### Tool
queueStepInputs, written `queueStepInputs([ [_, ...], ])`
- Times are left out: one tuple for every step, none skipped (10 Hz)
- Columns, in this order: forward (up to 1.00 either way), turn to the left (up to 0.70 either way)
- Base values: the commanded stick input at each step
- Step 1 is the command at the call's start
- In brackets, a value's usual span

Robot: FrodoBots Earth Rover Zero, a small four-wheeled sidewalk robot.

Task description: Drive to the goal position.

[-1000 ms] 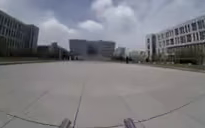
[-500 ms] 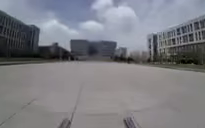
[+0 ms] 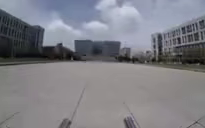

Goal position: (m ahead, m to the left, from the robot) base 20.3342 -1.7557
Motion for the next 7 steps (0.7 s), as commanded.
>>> queueStepInputs([
  [1.0, 0.0],
  [1.0, 0.0],
  [0.93, 0.0],
  [0.0, 0.0],
  [0.0, 0.0],
  [0.0, 0.0],
  [0.0, 0.0],
])
